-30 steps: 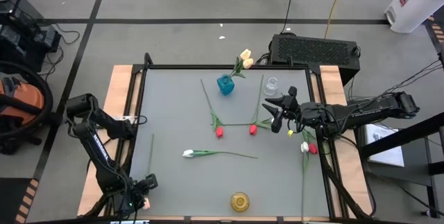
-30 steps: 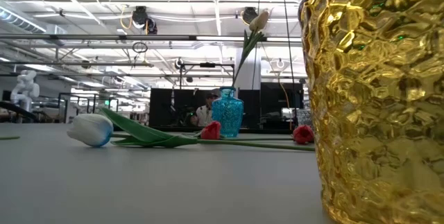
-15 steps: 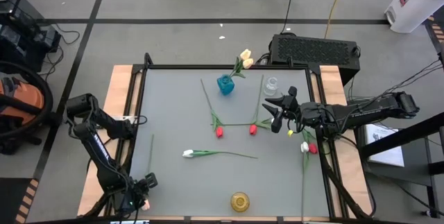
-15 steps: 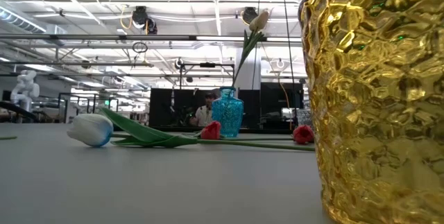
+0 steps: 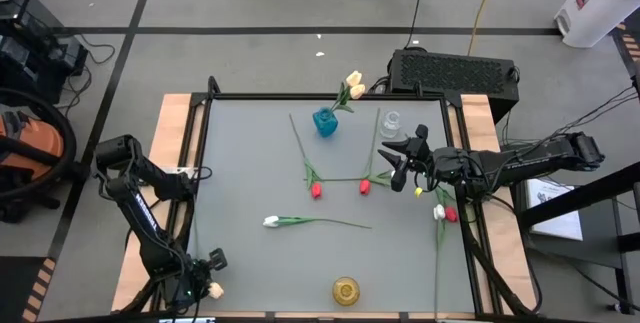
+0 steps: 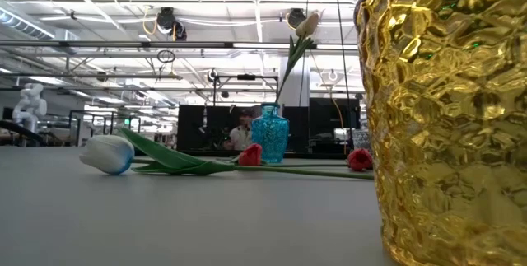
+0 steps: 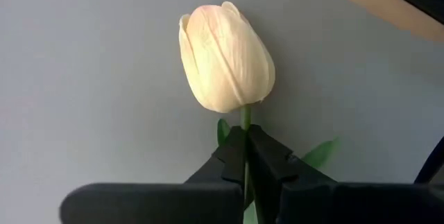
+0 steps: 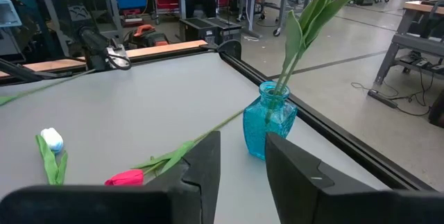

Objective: Sort flowers into vase by color
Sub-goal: Put the yellow flower into the blue vase

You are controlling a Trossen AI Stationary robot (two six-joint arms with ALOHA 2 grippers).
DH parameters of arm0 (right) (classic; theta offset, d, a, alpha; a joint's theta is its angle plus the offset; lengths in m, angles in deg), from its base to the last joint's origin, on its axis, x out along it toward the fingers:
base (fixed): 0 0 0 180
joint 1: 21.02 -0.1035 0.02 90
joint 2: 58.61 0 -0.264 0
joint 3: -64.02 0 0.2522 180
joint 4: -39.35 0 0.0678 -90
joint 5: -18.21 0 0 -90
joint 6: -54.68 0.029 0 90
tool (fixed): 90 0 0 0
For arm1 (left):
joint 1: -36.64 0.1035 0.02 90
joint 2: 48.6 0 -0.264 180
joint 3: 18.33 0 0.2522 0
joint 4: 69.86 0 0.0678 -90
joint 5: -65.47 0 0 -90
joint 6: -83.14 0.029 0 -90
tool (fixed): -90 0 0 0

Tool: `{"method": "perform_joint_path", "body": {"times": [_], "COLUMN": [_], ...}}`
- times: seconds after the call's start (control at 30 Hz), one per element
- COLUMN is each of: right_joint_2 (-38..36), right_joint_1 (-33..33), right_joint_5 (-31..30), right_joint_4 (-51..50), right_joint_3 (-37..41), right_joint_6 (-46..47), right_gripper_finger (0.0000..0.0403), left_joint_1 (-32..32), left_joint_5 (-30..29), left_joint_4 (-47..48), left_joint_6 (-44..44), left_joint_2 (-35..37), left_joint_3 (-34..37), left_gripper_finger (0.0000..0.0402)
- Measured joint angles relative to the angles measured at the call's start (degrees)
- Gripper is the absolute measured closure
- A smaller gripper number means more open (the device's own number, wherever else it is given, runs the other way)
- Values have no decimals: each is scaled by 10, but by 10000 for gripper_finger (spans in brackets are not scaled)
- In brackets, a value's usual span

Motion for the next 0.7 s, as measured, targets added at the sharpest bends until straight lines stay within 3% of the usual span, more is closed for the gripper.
{"method": "perform_joint_path", "body": {"times": [0.37,0.7], "right_joint_2": [0,0], "right_joint_1": [0,0], "right_joint_5": [0,0], "right_joint_4": [0,0], "right_joint_3": [0,0], "right_joint_6": [0,0], "right_gripper_finger": [298,298], "left_joint_1": [0,2], "left_joint_5": [-2,-71], "left_joint_4": [-3,-3], "left_joint_6": [34,60], "left_joint_2": [0,0], "left_joint_3": [0,-37], "left_gripper_finger": [398,399]}}
